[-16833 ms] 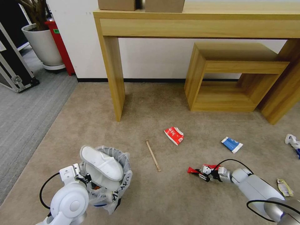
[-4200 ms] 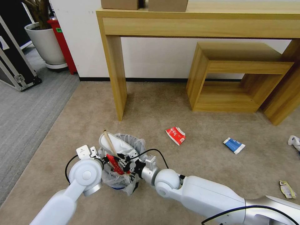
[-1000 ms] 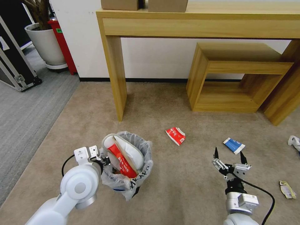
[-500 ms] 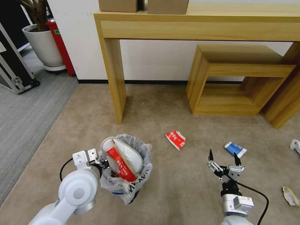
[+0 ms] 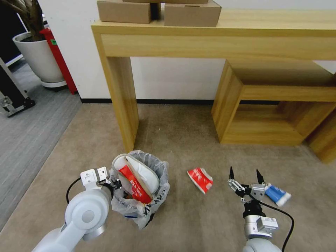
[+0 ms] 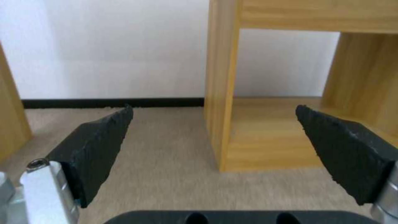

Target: Pick up the trash bin and place the garbage on the floor into it.

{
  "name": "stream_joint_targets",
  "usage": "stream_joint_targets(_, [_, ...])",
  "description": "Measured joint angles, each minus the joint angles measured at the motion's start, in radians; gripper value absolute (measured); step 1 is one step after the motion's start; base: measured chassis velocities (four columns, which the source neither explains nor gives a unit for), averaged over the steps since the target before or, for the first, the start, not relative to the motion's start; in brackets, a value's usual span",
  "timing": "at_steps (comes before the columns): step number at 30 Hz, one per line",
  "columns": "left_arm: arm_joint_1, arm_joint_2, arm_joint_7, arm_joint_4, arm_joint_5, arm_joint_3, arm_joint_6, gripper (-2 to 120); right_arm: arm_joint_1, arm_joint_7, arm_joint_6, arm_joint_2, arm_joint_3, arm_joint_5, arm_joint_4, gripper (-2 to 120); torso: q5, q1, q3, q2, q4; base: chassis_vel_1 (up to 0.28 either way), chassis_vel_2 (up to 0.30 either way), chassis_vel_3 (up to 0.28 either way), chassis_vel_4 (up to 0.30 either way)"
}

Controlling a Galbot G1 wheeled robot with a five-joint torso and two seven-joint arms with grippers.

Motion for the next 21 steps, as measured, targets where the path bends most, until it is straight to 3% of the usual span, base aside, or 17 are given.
stream_joint_targets(4, [0.003, -0.001, 0.013, 0.005, 0.013, 0.006, 0.006, 0, 0.007, -0.006, 0.003, -0.009, 0.001, 0.004, -0.007, 100, 0.0, 0.0, 0.0, 0.0, 0.0, -0.099, 0.132, 0.113, -0.115])
stream_joint_targets(21, [0.018, -0.011, 0.02, 0.017, 0.041, 0.013, -0.001, 0, 0.028, -0.002, -0.005, -0.049, -0.002, 0.02, -0.015, 100, -0.0001, -0.001, 0.0, 0.0, 0.0002, -0.002, -0.029, -0.029, 0.0])
